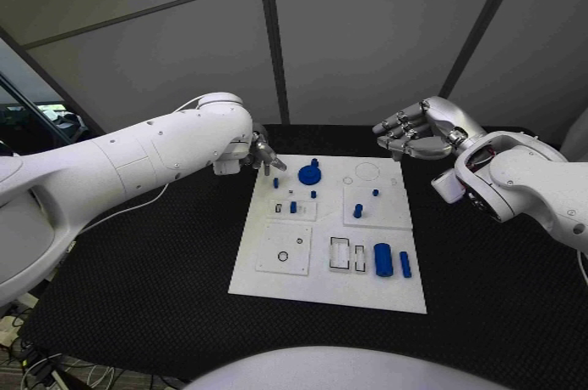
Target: Assemble the parts on the task board
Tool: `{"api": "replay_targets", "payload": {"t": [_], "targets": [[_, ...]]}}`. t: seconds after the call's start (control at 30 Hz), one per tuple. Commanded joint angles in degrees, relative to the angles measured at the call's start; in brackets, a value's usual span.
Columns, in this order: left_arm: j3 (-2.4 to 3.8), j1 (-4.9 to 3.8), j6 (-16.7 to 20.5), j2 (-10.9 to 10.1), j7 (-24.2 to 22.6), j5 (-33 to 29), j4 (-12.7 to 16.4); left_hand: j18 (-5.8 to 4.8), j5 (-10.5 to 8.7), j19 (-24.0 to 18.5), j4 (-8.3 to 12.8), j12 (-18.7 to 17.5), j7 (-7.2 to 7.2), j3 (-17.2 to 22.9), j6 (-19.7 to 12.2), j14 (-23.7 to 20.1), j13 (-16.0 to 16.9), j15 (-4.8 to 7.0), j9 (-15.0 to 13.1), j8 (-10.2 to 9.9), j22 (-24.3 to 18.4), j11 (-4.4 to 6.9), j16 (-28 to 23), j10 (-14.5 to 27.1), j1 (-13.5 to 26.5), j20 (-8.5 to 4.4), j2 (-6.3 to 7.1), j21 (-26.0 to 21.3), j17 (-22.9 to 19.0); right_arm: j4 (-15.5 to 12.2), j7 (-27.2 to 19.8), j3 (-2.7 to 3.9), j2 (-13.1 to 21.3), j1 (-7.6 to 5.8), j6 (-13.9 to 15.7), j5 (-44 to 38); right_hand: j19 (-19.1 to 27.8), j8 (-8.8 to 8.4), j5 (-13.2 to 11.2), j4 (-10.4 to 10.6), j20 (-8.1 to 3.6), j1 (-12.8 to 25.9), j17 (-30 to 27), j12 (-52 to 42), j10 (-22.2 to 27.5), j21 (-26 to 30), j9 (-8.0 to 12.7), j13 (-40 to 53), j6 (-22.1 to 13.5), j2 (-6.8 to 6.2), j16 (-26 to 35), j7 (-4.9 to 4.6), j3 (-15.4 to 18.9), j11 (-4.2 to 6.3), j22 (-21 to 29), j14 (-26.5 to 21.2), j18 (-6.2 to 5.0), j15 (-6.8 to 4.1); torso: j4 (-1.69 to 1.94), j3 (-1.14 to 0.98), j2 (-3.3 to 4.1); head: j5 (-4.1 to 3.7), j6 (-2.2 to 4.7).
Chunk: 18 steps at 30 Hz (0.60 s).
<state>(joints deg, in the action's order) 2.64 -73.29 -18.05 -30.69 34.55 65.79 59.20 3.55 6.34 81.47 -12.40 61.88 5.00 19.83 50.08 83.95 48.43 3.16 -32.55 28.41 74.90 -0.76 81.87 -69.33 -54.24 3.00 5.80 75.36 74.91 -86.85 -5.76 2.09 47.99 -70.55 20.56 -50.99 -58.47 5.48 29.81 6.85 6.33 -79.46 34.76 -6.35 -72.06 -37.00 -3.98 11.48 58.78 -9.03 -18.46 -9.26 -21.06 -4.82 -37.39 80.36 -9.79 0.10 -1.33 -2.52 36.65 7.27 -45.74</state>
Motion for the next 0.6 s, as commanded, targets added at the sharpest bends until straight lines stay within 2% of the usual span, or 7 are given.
{"api": "replay_targets", "payload": {"t": [0.03,0.37,0.6], "targets": [[-0.26,0.1,-2.29,0.61,-0.04,0.92,-1.2,0.5,-0.12,-0.01,-0.02,0.19,0.05,-0.35,0.28,2.37,-0.05,-0.32,0.08,-0.26,1.15,-0.03,-0.17,0.48,-0.27,0.4,-0.02,-0.17,2.66,0.03,-0.26,0.05,-0.13,-0.14,-0.38,-0.1,-0.23,-0.35,-0.32,-0.27,-0.04,0.21,0.07,0.22,-0.27,0.17,-0.01,-0.1,-0.09,-0.02,0.29,-0.34,0.0,0.03,-0.09,0.37,-0.67,0.15,-0.04,-0.03,-0.05,0.05,-0.07],[-0.98,0.67,-3.1,1.81,-0.71,0.48,-2.97,0.49,-0.06,0.01,-0.05,0.19,0.05,-0.9,0.45,2.32,-0.12,-0.33,0.39,-0.43,1.22,-0.03,-0.22,0.58,-0.94,0.43,-0.33,-0.17,2.56,0.08,-0.29,0.05,-0.31,-0.14,-0.42,-0.1,-0.23,-0.35,-0.32,-0.27,-0.04,0.21,0.07,0.22,-0.27,0.17,-0.01,-0.1,-0.09,-0.02,0.29,-0.34,0.0,0.03,-0.09,0.37,-0.67,0.15,-0.07,0.0,-0.03,0.17,0.0],[-1.18,1.17,-2.74,2.16,-1.09,0.43,-3.53,0.49,-0.03,0.02,-0.02,0.23,0.05,-1.15,0.54,2.32,-0.11,-0.34,0.55,-0.51,1.26,-0.04,-0.21,0.6,-1.38,0.43,-0.56,-0.17,2.57,0.09,-0.3,0.05,-0.31,-0.14,-0.44,-0.1,-0.23,-0.35,-0.32,-0.27,-0.04,0.21,0.07,0.22,-0.27,0.17,-0.01,-0.1,-0.09,-0.02,0.29,-0.34,0.0,0.03,-0.09,0.37,-0.67,0.15,-0.09,-0.01,-0.01,0.1,-0.02]]}}
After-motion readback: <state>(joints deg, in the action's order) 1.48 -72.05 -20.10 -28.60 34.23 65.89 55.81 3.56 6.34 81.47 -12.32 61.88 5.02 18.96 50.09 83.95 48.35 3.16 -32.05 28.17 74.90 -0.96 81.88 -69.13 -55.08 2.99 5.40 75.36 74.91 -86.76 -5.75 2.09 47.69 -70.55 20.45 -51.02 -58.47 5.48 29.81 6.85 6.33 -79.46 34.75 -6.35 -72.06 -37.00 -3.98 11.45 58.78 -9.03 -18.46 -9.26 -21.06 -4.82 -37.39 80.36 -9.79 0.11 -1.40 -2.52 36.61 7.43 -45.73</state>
